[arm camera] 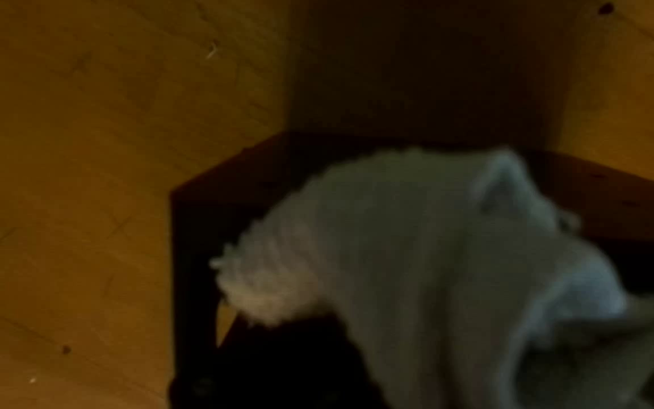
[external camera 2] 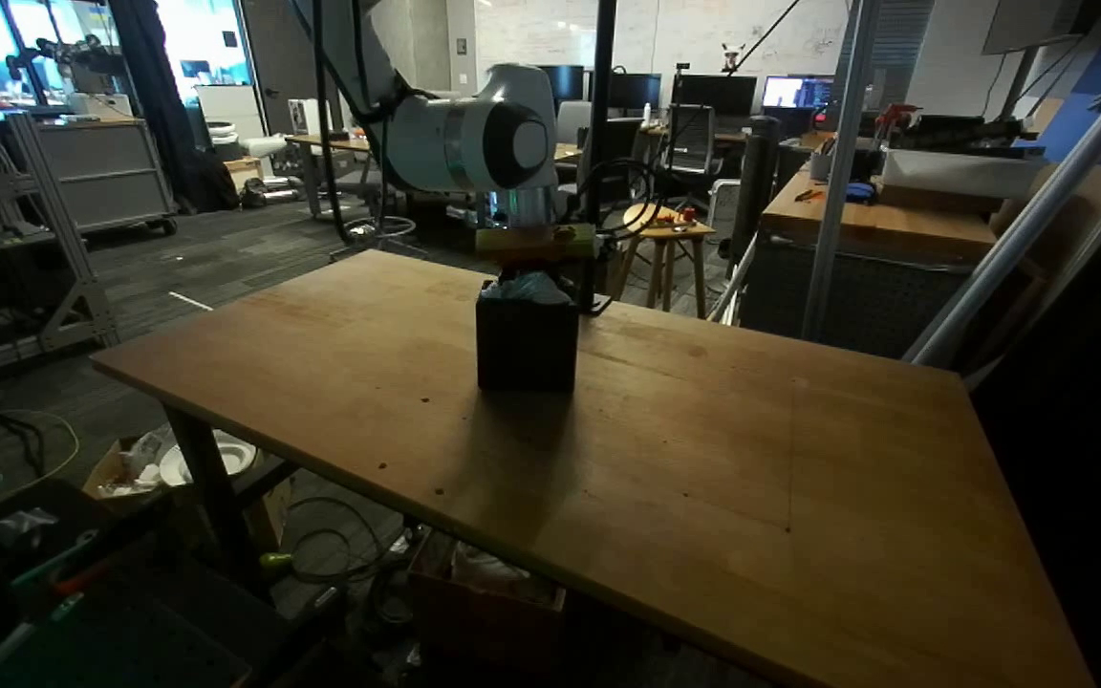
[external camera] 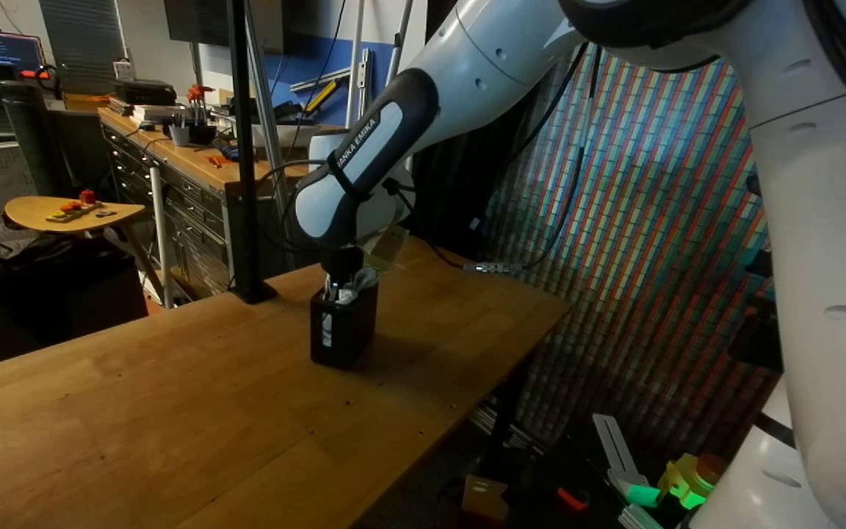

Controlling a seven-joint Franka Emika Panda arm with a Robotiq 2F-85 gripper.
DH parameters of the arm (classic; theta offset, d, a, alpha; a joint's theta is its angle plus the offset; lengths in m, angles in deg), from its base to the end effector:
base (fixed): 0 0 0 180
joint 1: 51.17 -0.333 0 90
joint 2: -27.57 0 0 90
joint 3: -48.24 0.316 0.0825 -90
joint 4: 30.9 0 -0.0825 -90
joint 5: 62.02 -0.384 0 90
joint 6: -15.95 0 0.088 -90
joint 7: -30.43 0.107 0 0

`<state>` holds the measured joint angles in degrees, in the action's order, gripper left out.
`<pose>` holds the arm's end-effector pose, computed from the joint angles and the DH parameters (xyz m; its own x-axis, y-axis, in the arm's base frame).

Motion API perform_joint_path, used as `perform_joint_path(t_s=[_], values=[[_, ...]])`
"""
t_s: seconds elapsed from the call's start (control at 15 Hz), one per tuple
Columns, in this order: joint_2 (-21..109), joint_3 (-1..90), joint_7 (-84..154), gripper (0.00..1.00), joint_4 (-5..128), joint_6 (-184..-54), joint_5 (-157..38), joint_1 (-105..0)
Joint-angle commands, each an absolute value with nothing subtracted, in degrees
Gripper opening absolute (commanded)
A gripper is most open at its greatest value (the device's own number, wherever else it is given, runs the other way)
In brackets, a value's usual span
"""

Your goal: Put the towel in the box

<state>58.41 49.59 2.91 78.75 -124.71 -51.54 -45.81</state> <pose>0.6275 -0.0446 0.2116 0.8535 0.5186 -0.0510 0.5211 -0.8487 0.0905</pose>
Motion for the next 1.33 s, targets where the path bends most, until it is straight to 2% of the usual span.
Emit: perform_joint_path(t_s=[0.0, 0.4, 1.27], values=[[62.80, 50.53, 4.72, 0.05, 77.74, -128.96, -53.53, -44.90], [57.22, 51.59, 5.50, 0.05, 80.10, -126.46, -54.57, -45.26], [29.71, 52.36, 10.83, 0.05, 89.27, -107.81, -52.39, -51.62]])
